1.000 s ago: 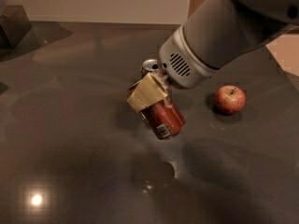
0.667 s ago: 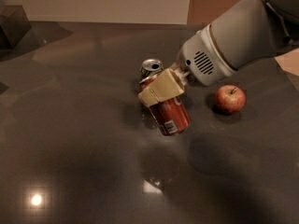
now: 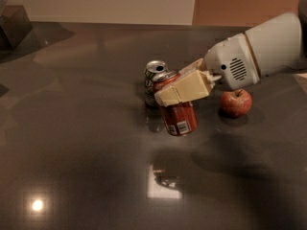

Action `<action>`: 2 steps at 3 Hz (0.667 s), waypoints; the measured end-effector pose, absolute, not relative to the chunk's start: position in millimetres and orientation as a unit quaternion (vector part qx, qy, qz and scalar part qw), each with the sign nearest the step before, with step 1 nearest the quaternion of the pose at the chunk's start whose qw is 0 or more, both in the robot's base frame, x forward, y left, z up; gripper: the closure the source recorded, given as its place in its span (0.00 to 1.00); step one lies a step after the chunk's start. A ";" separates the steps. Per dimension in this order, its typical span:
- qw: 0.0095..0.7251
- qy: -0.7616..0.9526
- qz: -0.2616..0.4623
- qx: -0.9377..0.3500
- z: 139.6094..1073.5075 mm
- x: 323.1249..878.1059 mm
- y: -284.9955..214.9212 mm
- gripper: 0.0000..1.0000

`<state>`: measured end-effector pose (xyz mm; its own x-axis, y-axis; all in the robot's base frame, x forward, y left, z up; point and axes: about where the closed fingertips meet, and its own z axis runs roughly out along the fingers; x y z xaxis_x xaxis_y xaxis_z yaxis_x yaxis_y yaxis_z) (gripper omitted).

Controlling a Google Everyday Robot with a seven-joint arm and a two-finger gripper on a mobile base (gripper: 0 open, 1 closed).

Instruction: Place coke can upright

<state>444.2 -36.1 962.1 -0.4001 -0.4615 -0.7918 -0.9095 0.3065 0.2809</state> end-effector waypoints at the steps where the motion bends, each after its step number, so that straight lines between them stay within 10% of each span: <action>1: 0.333 0.703 0.393 -0.490 958.1 439.2 -40.2 1.00; 2: 0.374 0.663 0.388 -0.520 951.1 436.8 -46.6 1.00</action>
Offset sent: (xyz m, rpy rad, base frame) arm -0.0090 -0.0249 -0.0229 0.1559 -0.4796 0.2559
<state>436.8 -46.6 951.1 -0.1803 -0.3988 -0.8992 -0.9793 0.1580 0.1263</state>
